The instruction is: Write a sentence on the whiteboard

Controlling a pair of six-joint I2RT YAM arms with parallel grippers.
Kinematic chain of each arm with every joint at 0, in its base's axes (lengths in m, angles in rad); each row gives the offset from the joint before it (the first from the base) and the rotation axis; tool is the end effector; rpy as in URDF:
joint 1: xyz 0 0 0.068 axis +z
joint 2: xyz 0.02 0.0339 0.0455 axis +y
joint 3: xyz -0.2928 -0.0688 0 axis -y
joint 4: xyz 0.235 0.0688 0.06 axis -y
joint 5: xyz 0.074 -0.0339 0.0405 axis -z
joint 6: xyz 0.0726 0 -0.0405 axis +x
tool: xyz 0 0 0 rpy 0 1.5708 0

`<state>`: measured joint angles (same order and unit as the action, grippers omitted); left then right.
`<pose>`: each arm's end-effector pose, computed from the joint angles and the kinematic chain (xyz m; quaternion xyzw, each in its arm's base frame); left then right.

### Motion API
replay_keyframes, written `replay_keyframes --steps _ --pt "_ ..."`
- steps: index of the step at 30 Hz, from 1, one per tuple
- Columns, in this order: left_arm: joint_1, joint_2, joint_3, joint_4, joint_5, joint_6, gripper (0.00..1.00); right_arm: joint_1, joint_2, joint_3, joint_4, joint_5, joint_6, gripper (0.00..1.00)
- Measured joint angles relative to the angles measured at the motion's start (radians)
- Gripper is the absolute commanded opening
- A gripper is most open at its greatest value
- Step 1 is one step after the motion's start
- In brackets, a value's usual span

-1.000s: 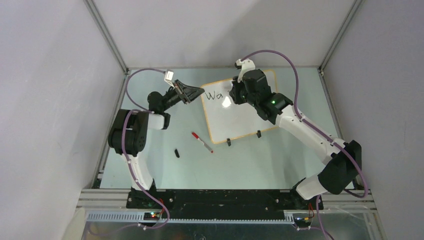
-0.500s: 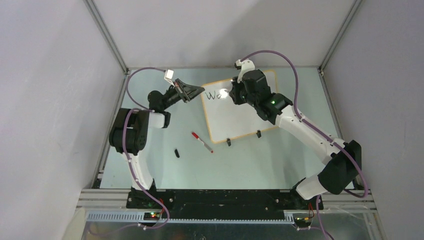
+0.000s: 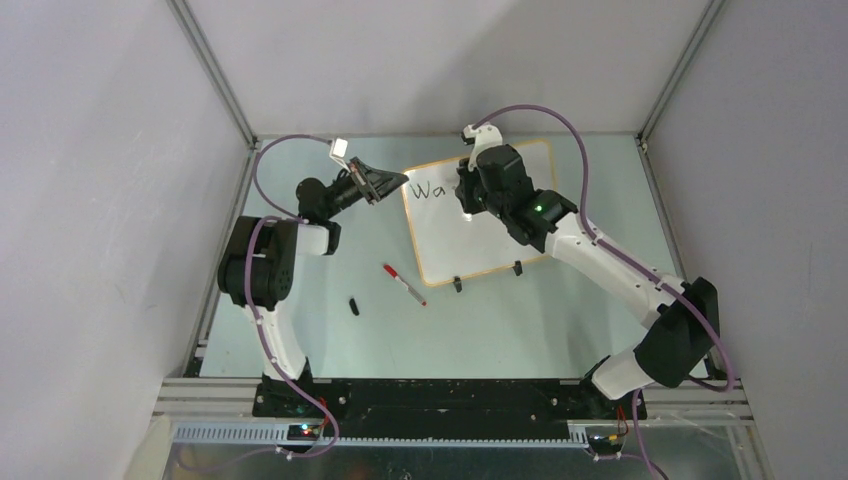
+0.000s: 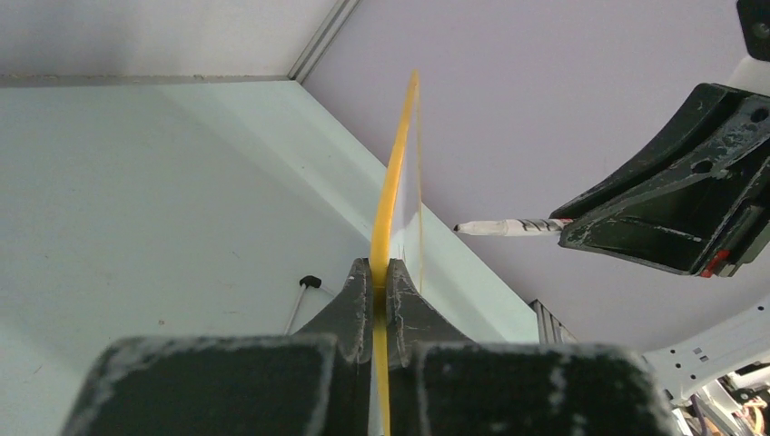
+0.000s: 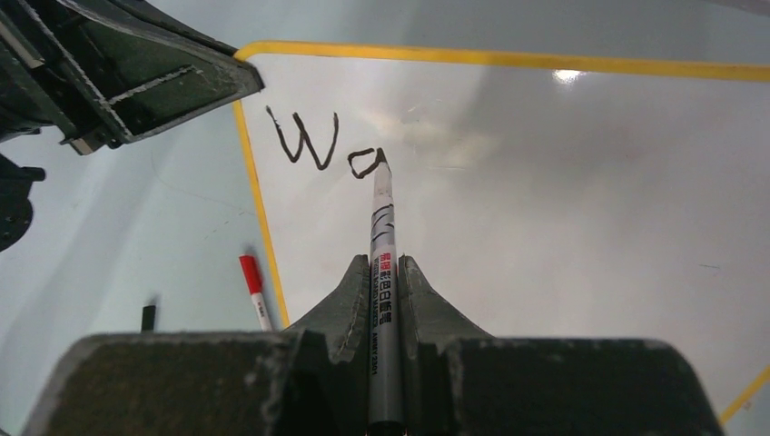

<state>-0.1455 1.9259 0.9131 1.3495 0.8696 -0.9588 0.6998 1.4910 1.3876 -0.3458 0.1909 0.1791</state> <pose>0.3988 -0.1145 0.2604 0.1080 0.6179 -0.5955 0.5019 0.2900 0.2261 0.3777 -0.1680 0.8276 0.1522 0.5135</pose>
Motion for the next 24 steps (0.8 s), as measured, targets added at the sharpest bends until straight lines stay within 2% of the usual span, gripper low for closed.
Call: replay_keyframes --steps 8,24 --pt "0.000 -0.003 0.000 -0.013 -0.002 0.010 0.00 0.016 0.043 0.000 -0.002 0.065 -0.007 0.00" --pt "0.000 -0.004 0.000 -0.014 -0.002 0.017 0.00 0.021 0.063 0.007 -0.021 0.094 -0.019 0.00"
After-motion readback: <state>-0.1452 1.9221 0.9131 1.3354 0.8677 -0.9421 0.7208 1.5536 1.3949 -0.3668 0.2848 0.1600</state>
